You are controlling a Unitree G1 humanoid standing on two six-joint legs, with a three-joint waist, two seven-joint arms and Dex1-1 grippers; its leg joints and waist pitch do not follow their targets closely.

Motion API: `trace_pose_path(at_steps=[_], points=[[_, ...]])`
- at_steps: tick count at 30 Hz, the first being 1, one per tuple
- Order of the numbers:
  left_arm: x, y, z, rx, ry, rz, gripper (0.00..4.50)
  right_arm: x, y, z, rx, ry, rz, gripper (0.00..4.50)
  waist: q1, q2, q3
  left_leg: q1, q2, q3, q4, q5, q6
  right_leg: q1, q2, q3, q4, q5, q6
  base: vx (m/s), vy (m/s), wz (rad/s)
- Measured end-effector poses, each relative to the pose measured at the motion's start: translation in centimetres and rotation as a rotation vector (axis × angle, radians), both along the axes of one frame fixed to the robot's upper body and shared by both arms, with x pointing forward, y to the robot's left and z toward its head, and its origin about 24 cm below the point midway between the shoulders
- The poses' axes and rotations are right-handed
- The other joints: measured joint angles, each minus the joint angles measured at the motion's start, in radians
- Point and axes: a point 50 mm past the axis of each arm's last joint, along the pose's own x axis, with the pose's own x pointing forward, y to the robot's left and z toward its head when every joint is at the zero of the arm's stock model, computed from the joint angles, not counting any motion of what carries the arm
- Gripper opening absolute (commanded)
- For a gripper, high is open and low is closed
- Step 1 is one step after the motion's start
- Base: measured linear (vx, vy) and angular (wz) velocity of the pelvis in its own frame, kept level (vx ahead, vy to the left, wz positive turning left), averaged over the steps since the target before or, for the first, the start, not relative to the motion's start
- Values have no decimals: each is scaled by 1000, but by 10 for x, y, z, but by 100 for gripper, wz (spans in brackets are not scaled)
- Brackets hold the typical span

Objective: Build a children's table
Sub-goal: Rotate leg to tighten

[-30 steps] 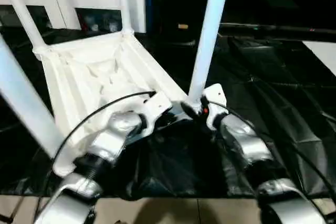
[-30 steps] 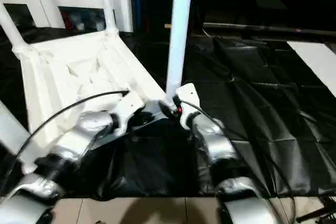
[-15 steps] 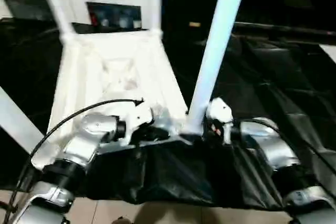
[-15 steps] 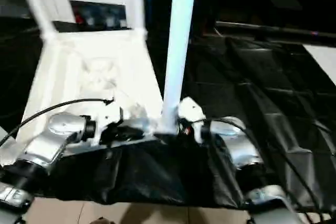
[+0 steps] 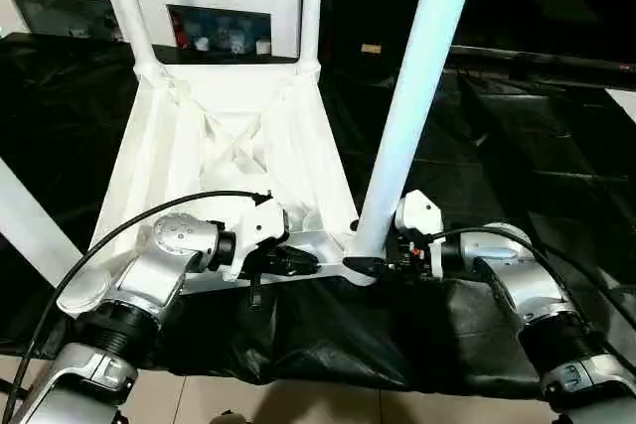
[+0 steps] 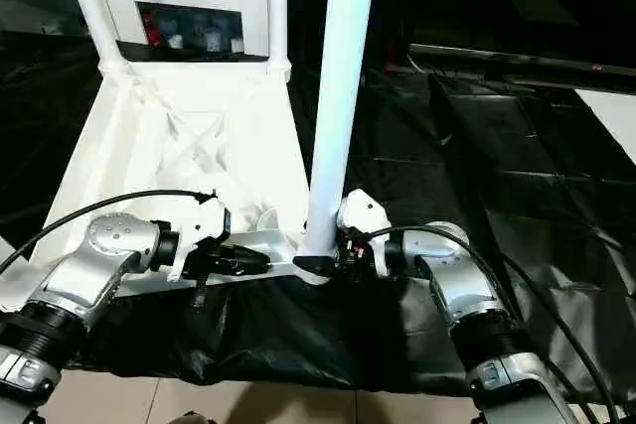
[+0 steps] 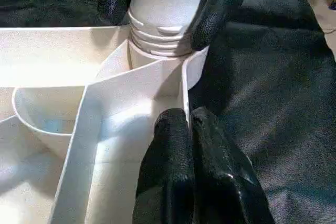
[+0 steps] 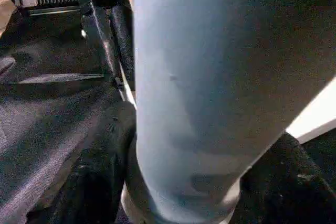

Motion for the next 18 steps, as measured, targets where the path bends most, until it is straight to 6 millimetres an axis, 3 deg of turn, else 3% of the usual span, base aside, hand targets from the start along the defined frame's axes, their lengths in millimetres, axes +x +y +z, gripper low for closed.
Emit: trace_pose_path(at_steps=[8, 13, 18], points=[[3, -11, -4, -5, -16, 79, 0, 2, 0, -6, 29, 9, -111, 261, 1, 0, 0, 4, 0, 0, 1, 0, 0, 5, -2, 2, 2, 0, 0, 0, 0, 0], [14, -34, -10, -20, -42, 295, 0, 19, 8, -16, 67, -2, -448, 260, -11, -2, -1, 10, -1, 0, 0, 0, 0, 8, -2, 3, -1, -4, 7, -33, 3, -4], [23, -59, -13, -19, -63, 449, 0, 37, 22, -19, 76, -8, -750, 259, -39, -3, -1, 11, -2, -3, 0, 0, 0, 6, -3, 2, -4, -4, 7, 0, 0, 0]])
